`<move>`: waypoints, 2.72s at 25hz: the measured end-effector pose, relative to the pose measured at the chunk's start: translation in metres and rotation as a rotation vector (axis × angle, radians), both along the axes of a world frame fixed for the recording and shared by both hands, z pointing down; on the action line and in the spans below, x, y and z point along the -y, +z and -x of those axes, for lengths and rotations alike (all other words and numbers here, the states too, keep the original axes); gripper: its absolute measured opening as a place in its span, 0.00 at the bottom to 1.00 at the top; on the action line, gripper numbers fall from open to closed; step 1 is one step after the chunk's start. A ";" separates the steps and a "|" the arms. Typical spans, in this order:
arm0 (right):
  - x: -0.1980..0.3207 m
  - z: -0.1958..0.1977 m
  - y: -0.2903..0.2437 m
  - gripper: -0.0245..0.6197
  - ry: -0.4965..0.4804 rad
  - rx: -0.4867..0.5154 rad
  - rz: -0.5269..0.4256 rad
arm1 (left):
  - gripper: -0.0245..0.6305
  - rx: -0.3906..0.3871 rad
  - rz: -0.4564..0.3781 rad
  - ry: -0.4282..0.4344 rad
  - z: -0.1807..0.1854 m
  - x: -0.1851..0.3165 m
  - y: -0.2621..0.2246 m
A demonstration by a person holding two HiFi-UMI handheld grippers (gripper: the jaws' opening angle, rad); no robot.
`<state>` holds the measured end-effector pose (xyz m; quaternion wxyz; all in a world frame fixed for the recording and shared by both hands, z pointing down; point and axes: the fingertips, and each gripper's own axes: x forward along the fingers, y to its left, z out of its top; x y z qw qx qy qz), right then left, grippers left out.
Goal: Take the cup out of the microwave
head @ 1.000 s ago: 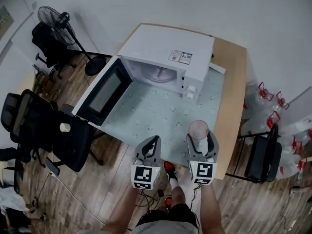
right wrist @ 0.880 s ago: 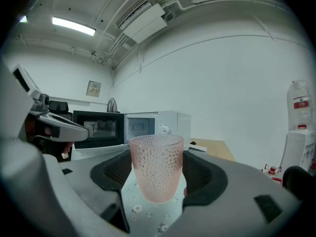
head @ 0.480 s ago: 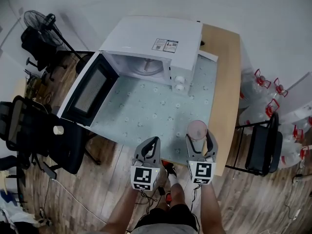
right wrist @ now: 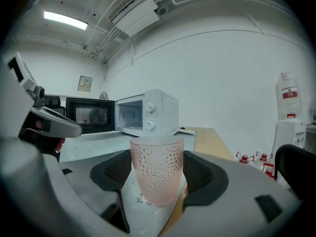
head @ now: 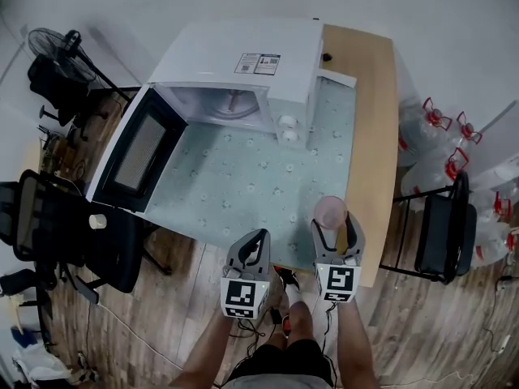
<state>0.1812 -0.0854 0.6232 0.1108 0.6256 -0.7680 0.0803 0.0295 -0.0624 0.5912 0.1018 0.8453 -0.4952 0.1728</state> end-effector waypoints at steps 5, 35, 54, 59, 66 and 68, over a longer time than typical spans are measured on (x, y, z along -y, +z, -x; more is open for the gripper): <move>-0.004 -0.002 0.007 0.55 0.011 0.000 -0.002 | 0.07 0.006 0.006 -0.001 0.002 -0.004 0.005; -0.013 -0.007 -0.036 0.59 0.017 0.030 -0.062 | 0.07 0.002 -0.054 -0.004 0.001 -0.022 -0.027; -0.036 0.045 -0.162 0.55 -0.144 0.055 -0.185 | 0.07 -0.009 -0.251 -0.118 0.043 -0.035 -0.158; -0.052 0.078 -0.187 0.46 -0.216 0.074 -0.201 | 0.07 -0.005 -0.277 -0.179 0.071 -0.055 -0.181; -0.075 0.126 -0.204 0.35 -0.319 0.095 -0.205 | 0.07 0.014 -0.275 -0.257 0.109 -0.090 -0.188; -0.083 0.140 -0.207 0.32 -0.354 0.097 -0.202 | 0.07 0.016 -0.275 -0.285 0.119 -0.100 -0.192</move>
